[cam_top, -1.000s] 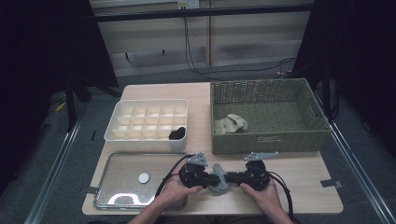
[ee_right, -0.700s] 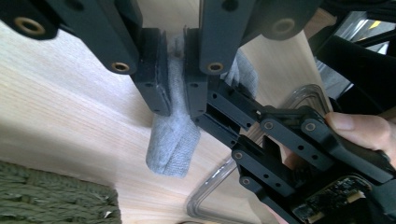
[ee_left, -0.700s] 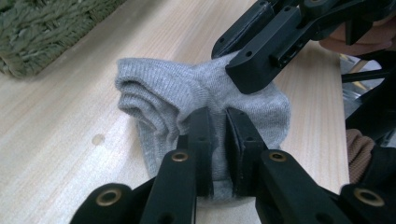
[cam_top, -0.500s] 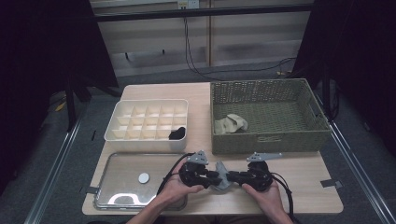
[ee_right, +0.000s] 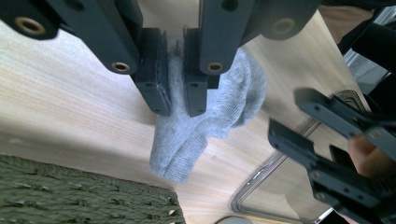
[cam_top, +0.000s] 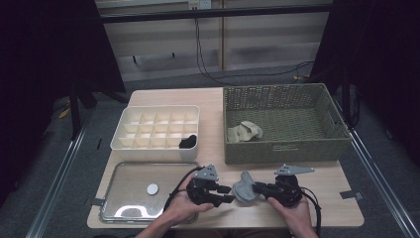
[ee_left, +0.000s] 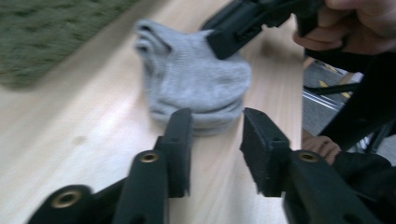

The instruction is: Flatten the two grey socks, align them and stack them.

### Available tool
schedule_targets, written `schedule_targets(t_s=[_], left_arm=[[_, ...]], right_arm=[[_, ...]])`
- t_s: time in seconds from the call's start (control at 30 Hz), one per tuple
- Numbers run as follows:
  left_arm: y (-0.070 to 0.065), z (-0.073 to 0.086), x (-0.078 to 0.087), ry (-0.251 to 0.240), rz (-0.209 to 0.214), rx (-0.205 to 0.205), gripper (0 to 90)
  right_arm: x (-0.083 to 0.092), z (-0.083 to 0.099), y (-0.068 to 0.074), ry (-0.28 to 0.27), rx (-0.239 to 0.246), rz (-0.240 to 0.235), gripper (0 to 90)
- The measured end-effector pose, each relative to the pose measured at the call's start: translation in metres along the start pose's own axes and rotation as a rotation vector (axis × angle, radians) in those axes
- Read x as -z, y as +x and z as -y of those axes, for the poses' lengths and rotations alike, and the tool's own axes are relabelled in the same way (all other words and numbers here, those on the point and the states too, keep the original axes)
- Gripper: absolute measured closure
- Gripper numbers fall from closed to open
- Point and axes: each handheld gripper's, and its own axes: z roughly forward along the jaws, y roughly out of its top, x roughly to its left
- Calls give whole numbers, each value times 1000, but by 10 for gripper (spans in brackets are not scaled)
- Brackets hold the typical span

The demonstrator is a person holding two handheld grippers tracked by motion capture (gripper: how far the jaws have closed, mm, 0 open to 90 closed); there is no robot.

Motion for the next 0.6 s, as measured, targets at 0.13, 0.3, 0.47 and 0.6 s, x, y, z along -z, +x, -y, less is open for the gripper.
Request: schedule_targets(t_s=[0.13,0.3,0.47,0.6], left_arm=[[-1,1,-12,22,9,9,682],[1,1,-13,26,-10,13,687],[2,2,-18,31,-12,29,702],[3,1,-17,50,-16,30,711]], right_arm=[[-3,-2,5,8,41,3,822],[-5,-1,8,6,52,-11,809],[-6,-2,11,-11,40,-56,803],[-9,-3,16,-11,53,-89,782]])
